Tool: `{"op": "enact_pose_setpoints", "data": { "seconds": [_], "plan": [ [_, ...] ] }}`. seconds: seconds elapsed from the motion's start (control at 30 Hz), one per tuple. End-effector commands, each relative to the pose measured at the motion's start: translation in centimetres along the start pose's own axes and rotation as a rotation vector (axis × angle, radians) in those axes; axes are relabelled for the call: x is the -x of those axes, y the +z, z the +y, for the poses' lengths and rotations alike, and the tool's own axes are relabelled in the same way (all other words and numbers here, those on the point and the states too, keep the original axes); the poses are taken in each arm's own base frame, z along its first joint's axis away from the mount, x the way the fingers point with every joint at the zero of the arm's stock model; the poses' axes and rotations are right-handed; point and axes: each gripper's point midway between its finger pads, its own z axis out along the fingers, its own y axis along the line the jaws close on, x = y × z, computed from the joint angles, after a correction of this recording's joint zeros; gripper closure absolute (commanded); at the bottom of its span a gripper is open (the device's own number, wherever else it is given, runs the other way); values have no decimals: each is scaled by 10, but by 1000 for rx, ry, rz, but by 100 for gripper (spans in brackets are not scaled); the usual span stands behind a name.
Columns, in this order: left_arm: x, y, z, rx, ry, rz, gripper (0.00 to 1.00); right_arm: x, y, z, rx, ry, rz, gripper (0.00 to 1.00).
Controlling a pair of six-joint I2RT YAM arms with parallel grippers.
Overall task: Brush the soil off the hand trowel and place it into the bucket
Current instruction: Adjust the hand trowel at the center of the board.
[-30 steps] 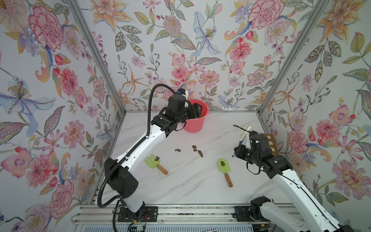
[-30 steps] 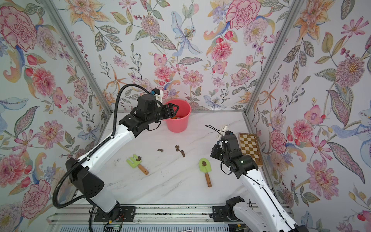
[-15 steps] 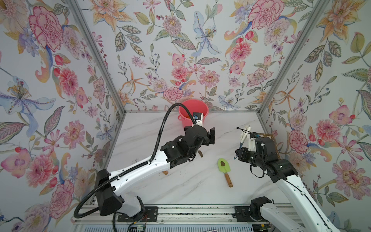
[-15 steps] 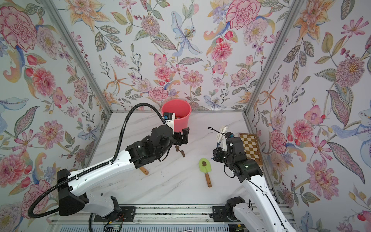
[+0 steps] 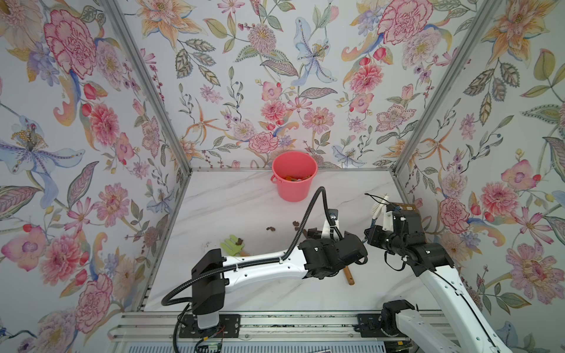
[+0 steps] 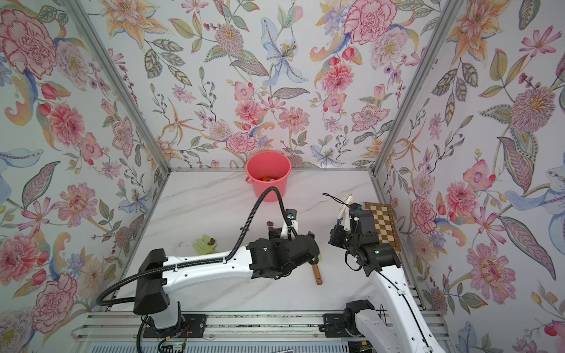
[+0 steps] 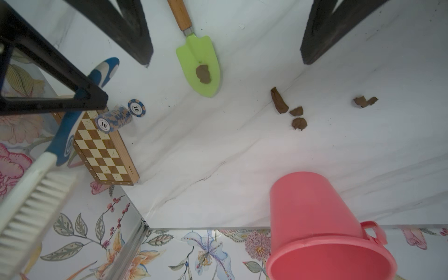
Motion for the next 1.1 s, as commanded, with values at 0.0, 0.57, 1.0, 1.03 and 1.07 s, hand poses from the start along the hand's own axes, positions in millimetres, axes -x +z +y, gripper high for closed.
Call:
{"op": "enact_pose_setpoints", "data": {
  "seconds": [0.0, 0.57, 1.0, 1.03, 1.07],
  "plan": [
    [-23, 2, -15, 33, 74, 83, 1, 7, -6, -17, -77, 10, -22, 96],
    [-146, 39, -62, -74, 287, 501, 1, 33, -20, -72, -158, 254, -70, 96],
    [-187, 42, -22, 46, 311, 586, 1, 18, -13, -72, -136, 282, -33, 95],
    [-186, 41, -16, 61, 311, 582, 1, 16, -12, -71, -130, 286, -27, 95],
    [-185, 39, -7, 76, 306, 581, 1, 14, -11, -70, -121, 286, -21, 95]
  ]
}}
